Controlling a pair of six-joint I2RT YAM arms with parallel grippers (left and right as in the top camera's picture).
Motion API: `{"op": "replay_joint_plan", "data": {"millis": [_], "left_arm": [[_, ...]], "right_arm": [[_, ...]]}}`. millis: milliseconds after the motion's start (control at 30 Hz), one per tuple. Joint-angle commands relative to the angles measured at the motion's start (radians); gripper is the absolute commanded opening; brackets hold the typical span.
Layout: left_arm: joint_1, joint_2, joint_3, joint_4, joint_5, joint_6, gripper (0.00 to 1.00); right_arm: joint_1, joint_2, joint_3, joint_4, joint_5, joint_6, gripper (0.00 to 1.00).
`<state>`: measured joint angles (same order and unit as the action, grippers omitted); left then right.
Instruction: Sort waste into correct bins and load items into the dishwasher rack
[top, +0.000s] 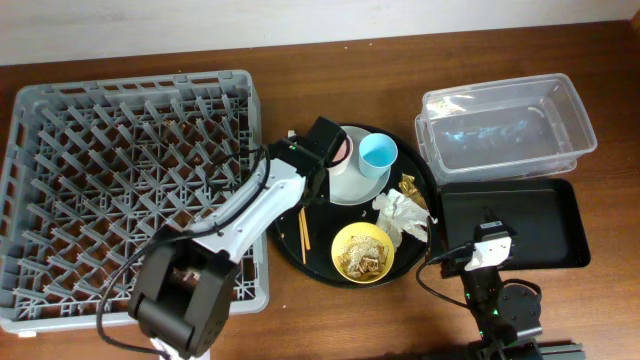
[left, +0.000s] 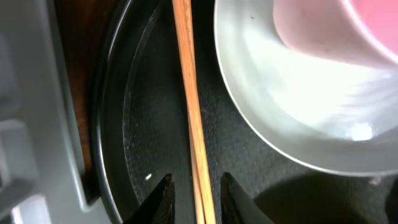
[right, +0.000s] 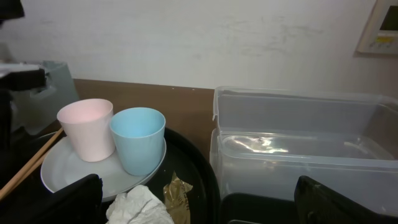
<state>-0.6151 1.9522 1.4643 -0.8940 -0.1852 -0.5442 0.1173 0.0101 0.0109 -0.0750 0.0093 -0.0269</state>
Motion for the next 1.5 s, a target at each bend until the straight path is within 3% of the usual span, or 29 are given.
{"op": "replay_joint_plan", "data": {"millis": [0, 200, 567, 667, 933, 967, 1100, 1233, 1367, 1467], "left_arm": [[0.000, 0.045, 0.008, 0.024, -0.022, -0.024, 0.23], [0.000, 0.111, 0.008, 0.056, -0.031, -0.032, 0.23], [0.001, 0.164, -0.021, 0.064, -0.047, -0.039, 0.14], [0.001, 0.158, 0.019, 0.013, -0.048, -0.039, 0.06], [0.001, 0.155, 0.063, -0.029, -0.048, -0.039, 0.05], [0.001, 0.153, 0.064, -0.030, -0.058, -0.039, 0.00], [0.011, 0.039, 0.177, -0.178, -0.176, -0.038, 0.01], [0.105, -0.163, 0.259, -0.268, -0.170, 0.144, 0.00], [0.302, -0.098, 0.200, -0.285, 0.080, 0.305, 0.00], [0.360, -0.032, 0.189, -0.249, 0.190, 0.375, 0.00]], "right_arm": [[-0.007, -0.006, -0.005, -0.007, 0.002, 0.006, 0.99], [-0.007, -0.006, -0.005, -0.007, 0.002, 0.006, 0.99], [-0.007, -0.006, -0.005, -0.007, 0.002, 0.006, 0.99], [-0.007, -0.006, -0.005, -0.007, 0.002, 0.006, 0.99], [-0.007, -0.006, -0.005, -0.007, 0.002, 0.006, 0.99], [-0.007, -0.006, -0.005, -0.007, 0.002, 0.006, 0.99], [-0.007, -0.006, -0.005, -0.007, 0.002, 0.006, 0.99], [-0.007, -0.006, -0.005, -0.007, 0.002, 0.006, 0.99], [-0.007, -0.006, -0.005, -0.007, 0.002, 0.006, 0.99], [-0.007, -0.006, -0.005, -0.007, 0.002, 0.006, 0.99]]}}
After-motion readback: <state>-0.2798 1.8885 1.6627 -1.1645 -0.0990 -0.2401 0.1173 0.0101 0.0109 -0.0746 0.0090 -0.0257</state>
